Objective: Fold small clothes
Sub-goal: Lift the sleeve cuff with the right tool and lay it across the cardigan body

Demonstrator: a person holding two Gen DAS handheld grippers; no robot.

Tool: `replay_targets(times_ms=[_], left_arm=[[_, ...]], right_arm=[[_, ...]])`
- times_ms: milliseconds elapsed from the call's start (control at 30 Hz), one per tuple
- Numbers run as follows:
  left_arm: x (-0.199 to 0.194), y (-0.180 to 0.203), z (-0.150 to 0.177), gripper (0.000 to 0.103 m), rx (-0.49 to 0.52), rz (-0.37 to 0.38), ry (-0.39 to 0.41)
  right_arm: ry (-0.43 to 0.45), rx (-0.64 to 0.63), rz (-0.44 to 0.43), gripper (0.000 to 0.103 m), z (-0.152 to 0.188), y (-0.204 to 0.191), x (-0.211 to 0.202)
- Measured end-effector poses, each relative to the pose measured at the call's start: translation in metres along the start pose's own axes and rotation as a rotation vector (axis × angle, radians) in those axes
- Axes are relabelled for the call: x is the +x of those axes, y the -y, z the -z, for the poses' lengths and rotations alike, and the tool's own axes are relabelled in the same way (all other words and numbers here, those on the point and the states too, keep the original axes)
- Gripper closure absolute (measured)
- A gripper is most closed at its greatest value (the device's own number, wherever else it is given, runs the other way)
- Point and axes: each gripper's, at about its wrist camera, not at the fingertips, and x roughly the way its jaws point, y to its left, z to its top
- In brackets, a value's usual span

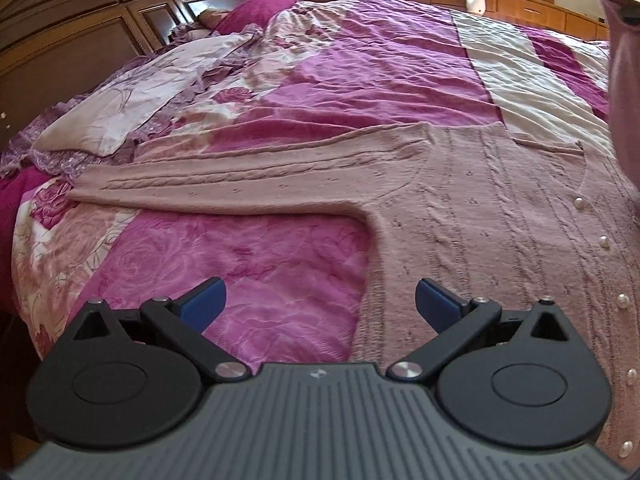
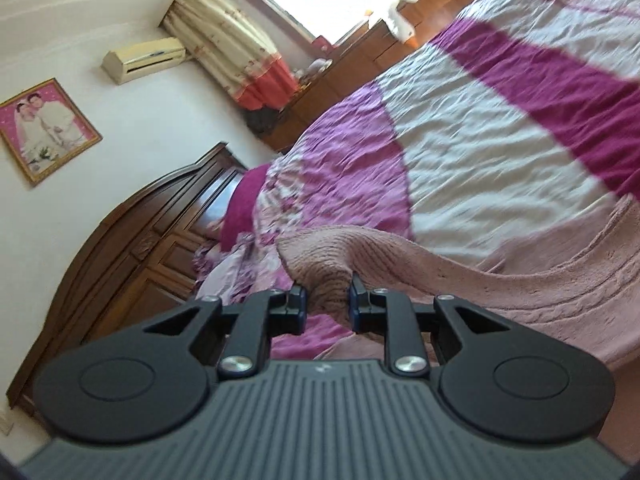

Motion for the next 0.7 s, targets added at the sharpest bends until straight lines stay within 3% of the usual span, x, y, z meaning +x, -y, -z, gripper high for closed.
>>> replay_targets(times_ms=[267,700], left_arm=[[0.007,-0.007,0.003,0.000,-0.012,-0.001,-0.013],[0.013,-0.019,0.012,0.000,-0.022,-0.021,-0.028]], right_arm=[[-0.054,0.014,-0.036,0.080,0.036,-0.023,0.042],[-0.212,0.053,0.017,0.078,0.106,0.001,0.101]])
